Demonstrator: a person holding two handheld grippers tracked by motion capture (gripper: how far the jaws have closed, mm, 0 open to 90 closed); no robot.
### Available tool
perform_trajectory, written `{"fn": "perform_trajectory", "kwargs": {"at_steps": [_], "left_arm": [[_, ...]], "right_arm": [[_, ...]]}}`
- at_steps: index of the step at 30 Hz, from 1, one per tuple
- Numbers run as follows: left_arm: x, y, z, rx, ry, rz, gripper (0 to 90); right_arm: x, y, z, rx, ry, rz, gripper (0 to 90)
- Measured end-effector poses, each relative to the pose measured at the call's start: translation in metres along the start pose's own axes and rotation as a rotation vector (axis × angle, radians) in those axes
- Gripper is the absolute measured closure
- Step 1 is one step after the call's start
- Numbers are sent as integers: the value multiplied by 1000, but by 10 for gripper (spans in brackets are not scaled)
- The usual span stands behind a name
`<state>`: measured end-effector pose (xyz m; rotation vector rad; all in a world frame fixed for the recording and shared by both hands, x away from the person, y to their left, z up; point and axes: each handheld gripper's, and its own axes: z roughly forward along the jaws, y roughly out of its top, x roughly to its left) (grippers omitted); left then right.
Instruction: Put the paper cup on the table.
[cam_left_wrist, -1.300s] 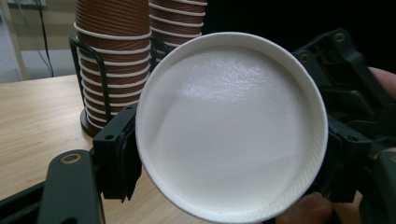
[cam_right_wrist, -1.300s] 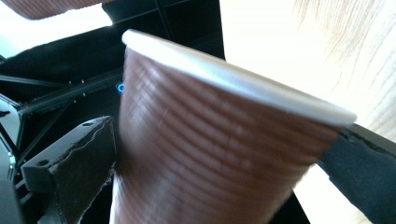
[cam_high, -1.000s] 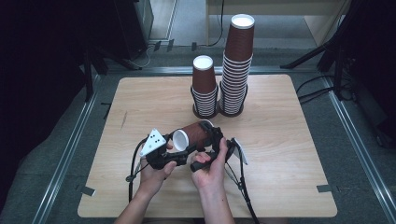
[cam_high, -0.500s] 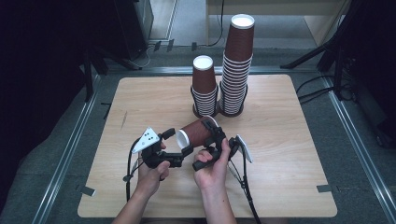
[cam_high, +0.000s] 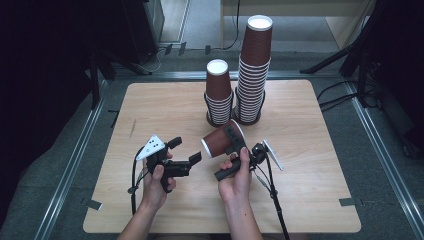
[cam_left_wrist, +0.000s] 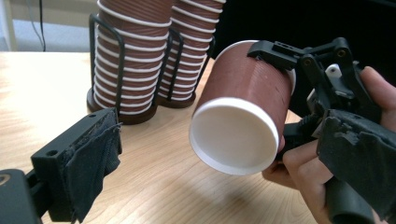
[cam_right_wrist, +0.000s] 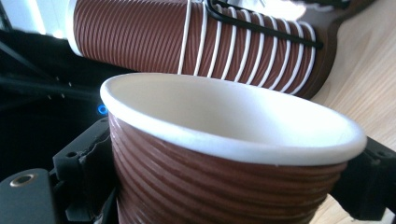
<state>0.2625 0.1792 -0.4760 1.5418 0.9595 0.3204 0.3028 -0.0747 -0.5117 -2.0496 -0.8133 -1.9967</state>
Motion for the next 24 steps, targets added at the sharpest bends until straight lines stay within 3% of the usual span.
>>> {"fn": "perform_trajectory", "kwargs": {"at_steps": [1, 2, 3, 4, 5, 6, 7, 10, 11, 12, 13, 15, 16, 17, 19, 23, 24], "left_arm": [[2, 0, 0, 5, 4, -5, 1], [2, 0, 0, 5, 4, -5, 1], [3, 0, 0, 5, 9, -8, 1], [4, 0, 0, 5, 12, -7, 1], [5, 1, 0, 8, 17, -10, 1], [5, 1, 0, 8, 17, -10, 1], [7, 1, 0, 10, 20, -16, 1], [9, 0, 1, 13, 19, -19, 1], [10, -1, 2, 22, 22, -17, 1], [10, -1, 2, 22, 22, -17, 1], [10, -2, 3, 26, 25, -19, 1], [12, -4, 2, 32, 36, -20, 1], [12, -4, 2, 32, 36, -20, 1], [14, -5, 1, 34, 41, -21, 1], [16, -6, 0, 35, 48, -23, 1], [20, -7, -2, 29, 61, -32, 1], [21, -7, -3, 27, 63, -33, 1]], "right_arm": [[0, 0, 0, -2, -8, -40, 94], [0, 0, 0, -2, -8, -40, 94], [1, 0, 0, -9, -19, -108, 94], [1, 0, 0, -9, -19, -108, 94], [2, 0, 0, -7, -29, -161, 94], [2, 0, 0, -7, -29, -161, 94], [3, 1, -1, -24, -31, -208, 94], [5, 3, -3, -32, -28, -256, 94], [8, 5, -4, -42, -45, -336, 94], [10, 5, -5, -51, -55, -381, 94], [10, 5, -5, -51, -55, -381, 94], [12, 5, -5, -46, -45, -489, 94], [12, 5, -5, -46, -45, -489, 94], [13, 4, -5, -45, -46, -558, 94], [15, 2, -5, -47, -48, -633, 94], [18, -1, -6, -52, -50, -775, 94], [18, -1, -6, -52, -50, -775, 94]]}}
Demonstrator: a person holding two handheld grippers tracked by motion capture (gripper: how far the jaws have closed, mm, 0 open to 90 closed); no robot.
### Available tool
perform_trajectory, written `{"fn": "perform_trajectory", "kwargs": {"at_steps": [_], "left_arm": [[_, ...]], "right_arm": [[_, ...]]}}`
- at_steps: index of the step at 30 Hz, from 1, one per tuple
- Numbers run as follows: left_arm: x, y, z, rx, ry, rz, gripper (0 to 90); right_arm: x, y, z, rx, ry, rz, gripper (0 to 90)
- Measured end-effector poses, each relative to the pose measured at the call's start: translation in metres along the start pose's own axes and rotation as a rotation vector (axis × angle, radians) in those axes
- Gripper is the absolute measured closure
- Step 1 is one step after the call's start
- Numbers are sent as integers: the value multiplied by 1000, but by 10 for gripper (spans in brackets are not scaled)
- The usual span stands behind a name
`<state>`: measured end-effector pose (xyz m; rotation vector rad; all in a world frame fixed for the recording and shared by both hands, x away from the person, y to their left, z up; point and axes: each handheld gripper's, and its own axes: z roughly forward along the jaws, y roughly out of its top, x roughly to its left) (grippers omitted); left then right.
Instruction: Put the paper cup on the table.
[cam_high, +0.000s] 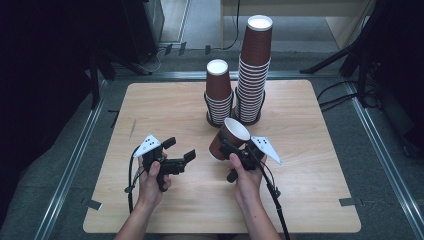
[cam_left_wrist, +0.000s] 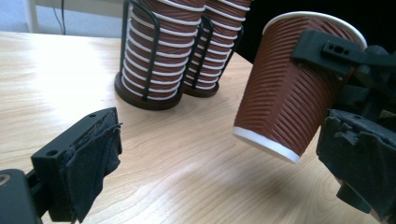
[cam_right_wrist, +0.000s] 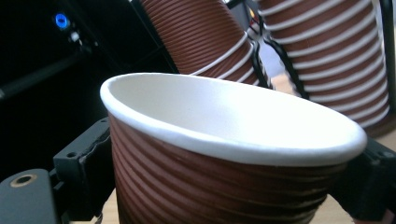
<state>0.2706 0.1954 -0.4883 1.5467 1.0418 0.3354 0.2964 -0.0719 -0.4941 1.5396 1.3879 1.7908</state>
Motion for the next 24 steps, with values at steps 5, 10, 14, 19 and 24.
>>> {"fn": "perform_trajectory", "kwargs": {"at_steps": [5, 10, 14, 19, 24], "left_arm": [[4, -3, -3, 2, 20, -5, 1], [7, -4, -5, 4, 37, 0, 1], [14, -6, -7, 4, 74, -10, 1], [18, -7, -10, 0, 94, -19, 1], [23, -9, -11, 9, 127, -8, 1]], "right_arm": [[4, 2, 1, -31, -11, -147, 94], [5, 1, 4, -75, -35, -274, 94], [2, 0, 7, -169, -78, -421, 93], [-4, 4, 8, -186, -116, -471, 93], [-21, 16, 7, -208, -178, -502, 92]]}}
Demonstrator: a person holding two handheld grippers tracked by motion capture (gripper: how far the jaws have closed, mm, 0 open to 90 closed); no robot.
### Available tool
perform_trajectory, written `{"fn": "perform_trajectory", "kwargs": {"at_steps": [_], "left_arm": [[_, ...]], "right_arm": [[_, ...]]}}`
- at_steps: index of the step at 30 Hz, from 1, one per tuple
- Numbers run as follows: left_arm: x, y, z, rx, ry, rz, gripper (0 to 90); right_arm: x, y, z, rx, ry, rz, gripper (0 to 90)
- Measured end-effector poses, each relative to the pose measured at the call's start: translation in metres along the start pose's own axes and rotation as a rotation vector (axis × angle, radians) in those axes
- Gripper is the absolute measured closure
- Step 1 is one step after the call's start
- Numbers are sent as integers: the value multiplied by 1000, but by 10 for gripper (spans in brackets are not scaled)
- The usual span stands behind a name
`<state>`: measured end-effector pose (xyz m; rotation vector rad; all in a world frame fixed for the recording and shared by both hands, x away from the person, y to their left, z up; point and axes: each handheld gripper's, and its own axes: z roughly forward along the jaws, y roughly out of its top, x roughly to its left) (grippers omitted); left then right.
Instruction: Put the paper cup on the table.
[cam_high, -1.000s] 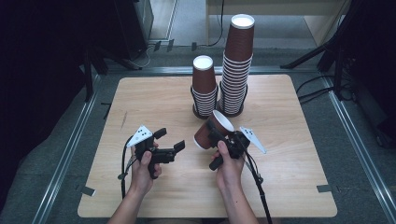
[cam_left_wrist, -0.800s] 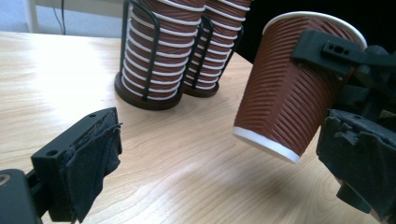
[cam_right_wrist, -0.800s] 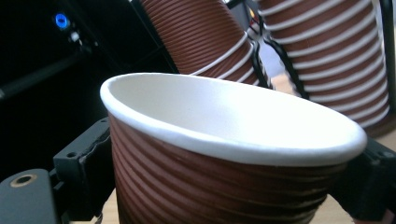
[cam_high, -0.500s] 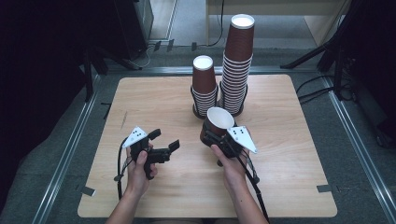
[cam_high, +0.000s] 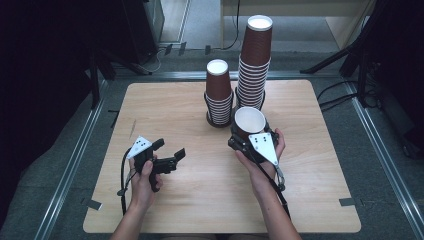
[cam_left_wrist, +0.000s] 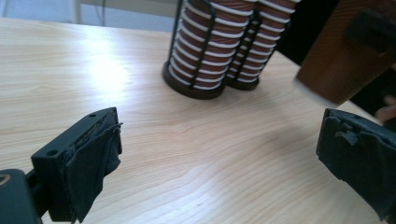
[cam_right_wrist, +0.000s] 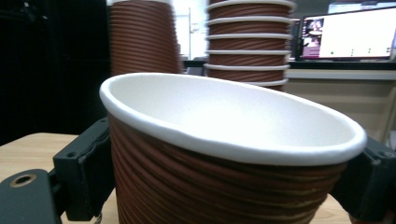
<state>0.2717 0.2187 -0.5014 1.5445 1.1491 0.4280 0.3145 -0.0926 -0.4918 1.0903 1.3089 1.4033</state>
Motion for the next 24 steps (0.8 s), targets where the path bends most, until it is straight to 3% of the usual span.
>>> {"fn": "perform_trajectory", "kwargs": {"at_steps": [1, 5, 7, 11, 16, 24], "left_arm": [[2, -4, 0, -13, 40, 25, 1], [9, -9, -1, -9, 76, 44, 1], [16, -13, -2, -6, 106, 46, 1], [20, -15, -3, 1, 132, 54, 1], [27, -19, -5, 19, 181, 88, 1], [39, -22, -10, 21, 219, 66, 1]], "right_arm": [[-5, 0, 2, -1, -13, -2, 92], [-15, 1, 5, -8, -30, -14, 92], [-27, 0, 10, -6, -54, -39, 92], [-37, -2, 14, 6, -69, -40, 92], [-60, -6, 22, 22, -101, -25, 92], [-83, -17, 31, 53, -132, -23, 92]]}}
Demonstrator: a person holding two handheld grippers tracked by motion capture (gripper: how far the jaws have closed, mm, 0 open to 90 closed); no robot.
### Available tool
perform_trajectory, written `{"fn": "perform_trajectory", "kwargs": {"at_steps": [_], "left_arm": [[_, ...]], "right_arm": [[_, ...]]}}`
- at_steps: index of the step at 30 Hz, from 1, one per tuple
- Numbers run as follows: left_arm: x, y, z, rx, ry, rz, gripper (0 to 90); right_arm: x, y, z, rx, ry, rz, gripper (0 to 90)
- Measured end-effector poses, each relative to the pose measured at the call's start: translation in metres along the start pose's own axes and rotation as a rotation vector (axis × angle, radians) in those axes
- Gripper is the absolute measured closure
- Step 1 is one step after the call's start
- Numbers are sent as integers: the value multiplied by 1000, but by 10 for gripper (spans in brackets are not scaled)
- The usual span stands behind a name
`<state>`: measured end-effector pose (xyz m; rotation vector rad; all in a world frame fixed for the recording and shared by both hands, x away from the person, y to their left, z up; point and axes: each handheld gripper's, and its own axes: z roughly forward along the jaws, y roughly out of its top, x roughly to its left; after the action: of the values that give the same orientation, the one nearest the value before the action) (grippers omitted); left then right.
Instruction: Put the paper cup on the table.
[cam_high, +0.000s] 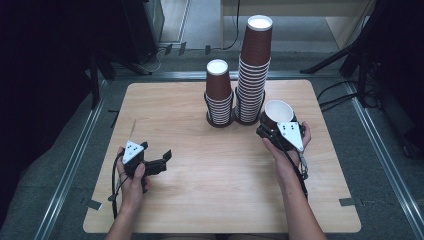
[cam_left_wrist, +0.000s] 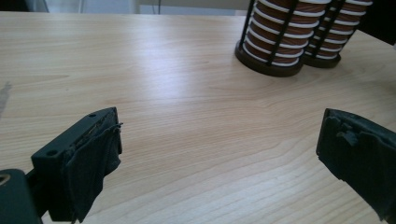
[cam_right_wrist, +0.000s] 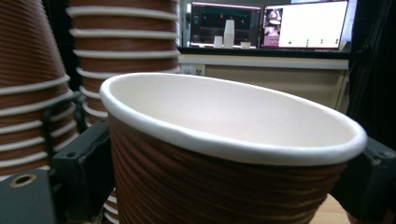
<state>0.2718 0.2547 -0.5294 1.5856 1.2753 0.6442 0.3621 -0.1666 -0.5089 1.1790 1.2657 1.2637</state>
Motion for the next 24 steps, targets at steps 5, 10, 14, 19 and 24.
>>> {"fn": "perform_trajectory", "kwargs": {"at_steps": [5, 10, 14, 19, 24], "left_arm": [[13, -3, -3, -8, 41, -16, 1], [25, -6, -6, -6, 82, -29, 1], [31, -8, -7, -4, 97, -31, 1], [38, -12, -7, 5, 112, -47, 1], [38, -14, -6, 4, 109, -48, 1]], "right_arm": [[-13, -10, 8, 42, -31, 3, 92], [-20, -16, 13, 69, -42, -18, 92], [-24, -19, 14, 85, -63, -23, 90], [-28, -23, 15, 94, -81, -30, 89], [-30, -27, 16, 104, -88, -26, 86]]}}
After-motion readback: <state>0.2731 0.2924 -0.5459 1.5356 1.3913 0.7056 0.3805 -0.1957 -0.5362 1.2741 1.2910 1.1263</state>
